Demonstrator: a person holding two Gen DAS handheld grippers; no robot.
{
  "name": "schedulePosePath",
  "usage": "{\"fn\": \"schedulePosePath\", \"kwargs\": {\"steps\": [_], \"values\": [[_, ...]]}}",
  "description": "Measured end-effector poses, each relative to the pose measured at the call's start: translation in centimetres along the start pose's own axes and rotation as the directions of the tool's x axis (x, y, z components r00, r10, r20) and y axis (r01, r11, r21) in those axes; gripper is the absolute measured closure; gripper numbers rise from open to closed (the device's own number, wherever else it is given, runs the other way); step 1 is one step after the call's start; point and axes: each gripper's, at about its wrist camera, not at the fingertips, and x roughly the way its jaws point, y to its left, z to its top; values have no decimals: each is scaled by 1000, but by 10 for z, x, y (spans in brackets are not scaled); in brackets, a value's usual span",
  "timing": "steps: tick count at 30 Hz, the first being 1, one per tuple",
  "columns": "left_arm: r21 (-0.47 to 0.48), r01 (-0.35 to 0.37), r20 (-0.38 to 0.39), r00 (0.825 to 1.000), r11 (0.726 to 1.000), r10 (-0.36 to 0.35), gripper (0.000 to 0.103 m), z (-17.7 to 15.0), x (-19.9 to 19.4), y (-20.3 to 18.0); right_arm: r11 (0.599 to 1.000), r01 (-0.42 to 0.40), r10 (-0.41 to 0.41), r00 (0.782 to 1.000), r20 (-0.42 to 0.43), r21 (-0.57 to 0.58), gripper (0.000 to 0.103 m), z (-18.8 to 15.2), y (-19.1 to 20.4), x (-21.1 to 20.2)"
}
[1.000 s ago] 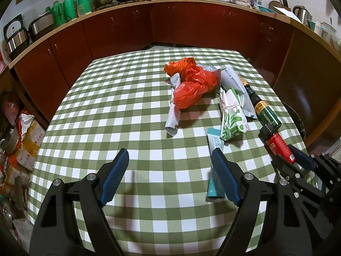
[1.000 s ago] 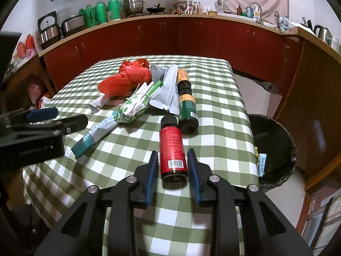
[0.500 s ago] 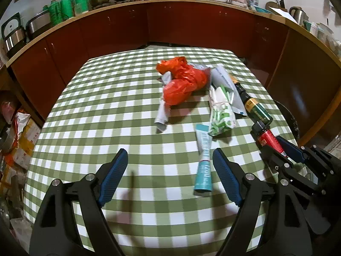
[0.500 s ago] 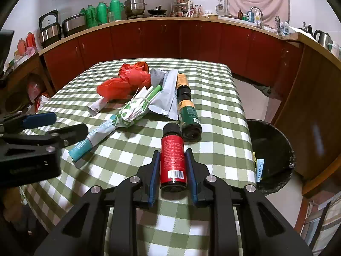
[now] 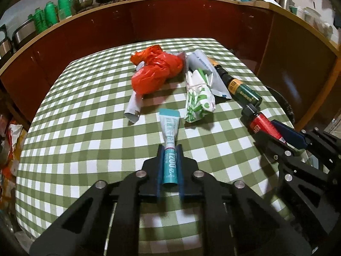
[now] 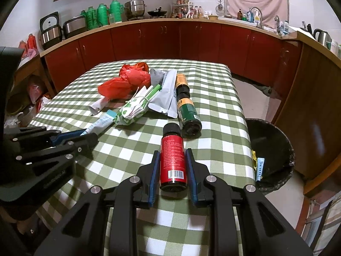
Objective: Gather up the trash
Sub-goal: 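Carry the red can and teal tube over the black bin with both tools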
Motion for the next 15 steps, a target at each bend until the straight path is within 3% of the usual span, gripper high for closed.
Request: {"fn": "schedulePosePath", "kwargs": {"steps": [15], "values": [[17, 1, 81, 997, 1000, -3, 96, -1, -24, 3, 1000, 24, -23, 998, 59, -14, 78, 3, 1, -14]]}}
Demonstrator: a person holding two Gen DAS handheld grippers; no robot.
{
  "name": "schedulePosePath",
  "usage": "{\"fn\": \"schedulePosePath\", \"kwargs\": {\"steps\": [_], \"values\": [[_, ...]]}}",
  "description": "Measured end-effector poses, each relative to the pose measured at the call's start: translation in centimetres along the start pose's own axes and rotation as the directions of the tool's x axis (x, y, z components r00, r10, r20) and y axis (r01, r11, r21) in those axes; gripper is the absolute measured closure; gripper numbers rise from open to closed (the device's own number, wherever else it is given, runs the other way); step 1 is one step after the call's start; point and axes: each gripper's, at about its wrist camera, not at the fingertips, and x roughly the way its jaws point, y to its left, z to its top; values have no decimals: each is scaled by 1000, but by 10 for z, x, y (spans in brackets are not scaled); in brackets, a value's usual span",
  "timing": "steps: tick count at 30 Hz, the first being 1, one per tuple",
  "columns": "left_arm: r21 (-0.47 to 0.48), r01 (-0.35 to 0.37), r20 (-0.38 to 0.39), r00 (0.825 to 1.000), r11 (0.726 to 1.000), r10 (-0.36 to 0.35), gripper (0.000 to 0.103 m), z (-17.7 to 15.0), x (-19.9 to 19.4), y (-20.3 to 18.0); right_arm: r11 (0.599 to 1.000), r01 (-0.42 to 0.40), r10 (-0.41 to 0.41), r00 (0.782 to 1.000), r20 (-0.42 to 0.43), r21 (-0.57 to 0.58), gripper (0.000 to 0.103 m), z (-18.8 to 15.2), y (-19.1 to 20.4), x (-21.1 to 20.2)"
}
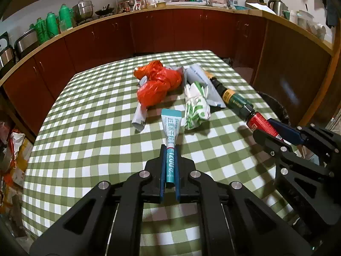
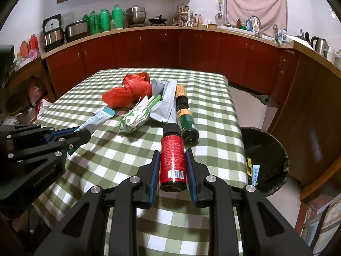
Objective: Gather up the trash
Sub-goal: 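Carry the red can and teal tube over the black bin with both tools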
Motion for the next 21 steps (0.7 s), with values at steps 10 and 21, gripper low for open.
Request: {"fn": "schedulePosePath", "kwargs": {"steps": [10, 21], "values": [[-9, 65, 32, 997, 998, -65, 96, 31, 6, -20, 994, 89, -92, 995, 42, 60, 78, 12, -42, -8], [62, 130, 20, 991, 990, -131, 96, 69, 42, -92, 963, 223, -231, 972, 33, 149, 78, 18, -114, 0]]}}
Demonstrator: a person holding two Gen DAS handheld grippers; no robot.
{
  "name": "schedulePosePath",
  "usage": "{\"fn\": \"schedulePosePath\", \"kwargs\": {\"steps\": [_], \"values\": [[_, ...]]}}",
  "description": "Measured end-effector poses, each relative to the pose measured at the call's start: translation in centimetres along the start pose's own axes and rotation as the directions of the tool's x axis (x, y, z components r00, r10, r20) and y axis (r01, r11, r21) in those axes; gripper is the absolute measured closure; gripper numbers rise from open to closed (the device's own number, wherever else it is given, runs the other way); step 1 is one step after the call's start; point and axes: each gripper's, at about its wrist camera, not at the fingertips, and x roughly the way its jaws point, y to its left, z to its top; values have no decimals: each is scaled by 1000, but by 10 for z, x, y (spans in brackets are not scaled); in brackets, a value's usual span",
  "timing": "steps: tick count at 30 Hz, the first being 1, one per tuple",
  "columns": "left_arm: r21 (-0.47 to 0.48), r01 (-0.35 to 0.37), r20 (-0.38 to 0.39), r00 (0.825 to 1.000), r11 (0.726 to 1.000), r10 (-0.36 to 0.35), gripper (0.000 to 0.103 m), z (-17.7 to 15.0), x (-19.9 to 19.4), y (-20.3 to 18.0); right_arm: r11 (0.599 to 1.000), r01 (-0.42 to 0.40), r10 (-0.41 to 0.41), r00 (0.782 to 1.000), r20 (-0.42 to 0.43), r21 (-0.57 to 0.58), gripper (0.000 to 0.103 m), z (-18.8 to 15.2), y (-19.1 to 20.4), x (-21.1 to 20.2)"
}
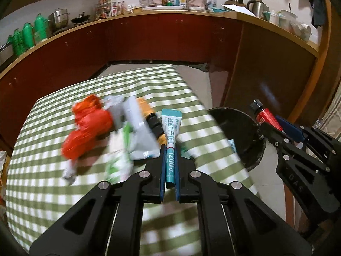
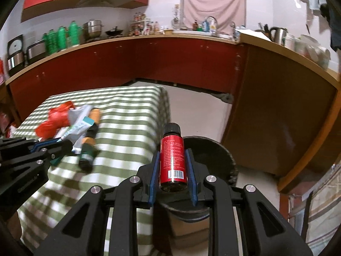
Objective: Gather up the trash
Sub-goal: 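Carry the red can and teal tube over the black bin with both tools, then open both tools over the bin to drop the can and tube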
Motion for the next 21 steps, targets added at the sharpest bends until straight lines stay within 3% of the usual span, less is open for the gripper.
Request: {"fn": "schedulePosePath", "kwargs": {"steps": [13, 21], "values": [[72, 17, -33, 999, 997, -15, 96, 32, 55, -61, 997, 49, -49, 999, -8, 54, 78, 1, -44, 29], [106, 3, -48, 999, 994, 2, 96, 44, 80, -80, 994, 60, -59, 998, -10, 87, 78, 1, -65, 42]]}}
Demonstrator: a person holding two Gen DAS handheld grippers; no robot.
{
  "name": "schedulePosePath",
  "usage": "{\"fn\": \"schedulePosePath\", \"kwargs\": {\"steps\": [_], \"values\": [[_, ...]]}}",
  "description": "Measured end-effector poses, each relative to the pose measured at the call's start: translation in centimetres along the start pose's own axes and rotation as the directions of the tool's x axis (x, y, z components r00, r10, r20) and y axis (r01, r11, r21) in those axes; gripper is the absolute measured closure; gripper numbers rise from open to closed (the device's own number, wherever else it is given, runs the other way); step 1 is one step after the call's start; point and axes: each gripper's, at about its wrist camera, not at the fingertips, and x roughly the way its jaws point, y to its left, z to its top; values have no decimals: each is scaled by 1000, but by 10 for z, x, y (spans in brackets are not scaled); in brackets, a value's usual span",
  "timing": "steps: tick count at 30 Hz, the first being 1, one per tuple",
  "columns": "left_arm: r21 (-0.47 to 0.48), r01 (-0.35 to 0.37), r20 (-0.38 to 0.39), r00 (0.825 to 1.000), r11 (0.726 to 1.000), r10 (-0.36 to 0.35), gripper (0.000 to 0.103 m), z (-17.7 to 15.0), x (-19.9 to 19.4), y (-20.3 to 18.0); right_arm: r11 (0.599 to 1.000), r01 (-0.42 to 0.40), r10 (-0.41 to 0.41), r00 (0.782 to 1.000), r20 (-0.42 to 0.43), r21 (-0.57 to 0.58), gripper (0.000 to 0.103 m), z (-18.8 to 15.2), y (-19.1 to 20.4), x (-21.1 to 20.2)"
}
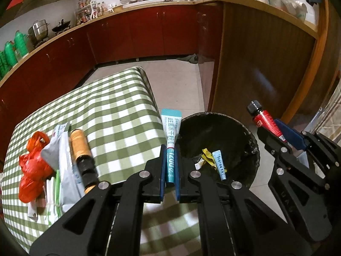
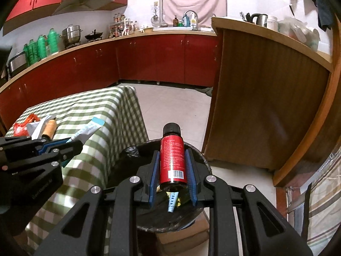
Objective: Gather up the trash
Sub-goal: 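Open both tools over the bin to drop the can and tube, then move both open tools back over the trash pile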
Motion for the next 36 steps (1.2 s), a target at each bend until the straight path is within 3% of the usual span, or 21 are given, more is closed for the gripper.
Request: {"fn": "schedulePosePath", "kwargs": {"steps": [13, 16, 18, 36], "values": [[16, -13, -46, 999, 1000, 14, 94, 12, 27, -18, 1000, 3, -3, 1000, -16, 31, 78, 4, -16, 25], [11, -11, -57, 998, 1000, 12, 84, 12, 28, -18, 999, 8, -7, 1000, -29, 41, 73, 2, -18, 29], [6, -13, -59, 998, 1000, 14, 66, 13, 29, -17, 999, 13, -11, 999, -33, 47, 71, 1, -21, 30], [-23, -31, -28, 999, 999, 30, 51, 4, 4, 1, 998, 23, -22, 1000, -22, 56, 56, -2, -9, 3]]}}
